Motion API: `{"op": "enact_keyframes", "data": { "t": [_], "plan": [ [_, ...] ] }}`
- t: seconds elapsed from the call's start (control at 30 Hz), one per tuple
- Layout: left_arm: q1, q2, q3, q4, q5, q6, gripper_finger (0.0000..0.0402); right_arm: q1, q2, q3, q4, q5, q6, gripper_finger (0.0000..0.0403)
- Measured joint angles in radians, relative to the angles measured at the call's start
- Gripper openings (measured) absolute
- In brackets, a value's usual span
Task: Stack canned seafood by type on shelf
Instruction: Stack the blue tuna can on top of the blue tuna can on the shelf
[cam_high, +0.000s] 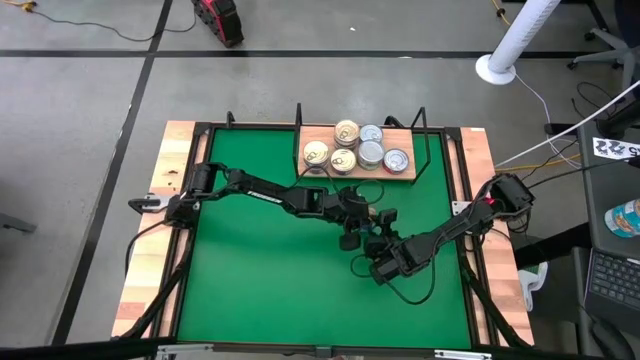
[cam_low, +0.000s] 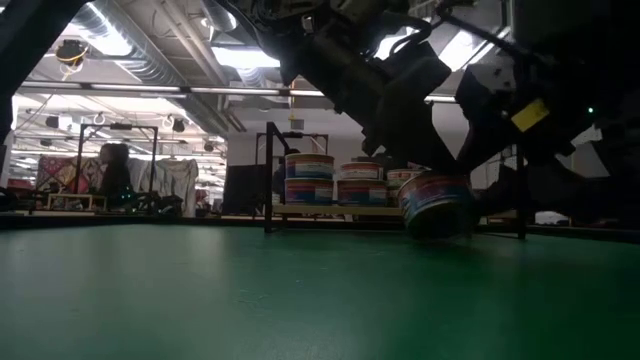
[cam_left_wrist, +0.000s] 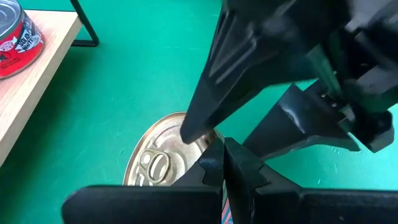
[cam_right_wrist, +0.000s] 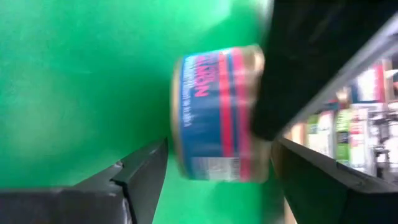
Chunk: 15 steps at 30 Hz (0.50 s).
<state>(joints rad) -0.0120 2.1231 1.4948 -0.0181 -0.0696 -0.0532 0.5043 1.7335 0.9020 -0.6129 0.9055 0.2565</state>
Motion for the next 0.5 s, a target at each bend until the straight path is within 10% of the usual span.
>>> {"op": "enact_keyframes", "data": {
  "t": [0.5],
  "plan": [
    [0.000,0.000,0.000,0.000,0.016,0.000,0.0000,-0.059,0.007,0.000,0.018,-0.068,-0.005,0.0218]
  ]
}}
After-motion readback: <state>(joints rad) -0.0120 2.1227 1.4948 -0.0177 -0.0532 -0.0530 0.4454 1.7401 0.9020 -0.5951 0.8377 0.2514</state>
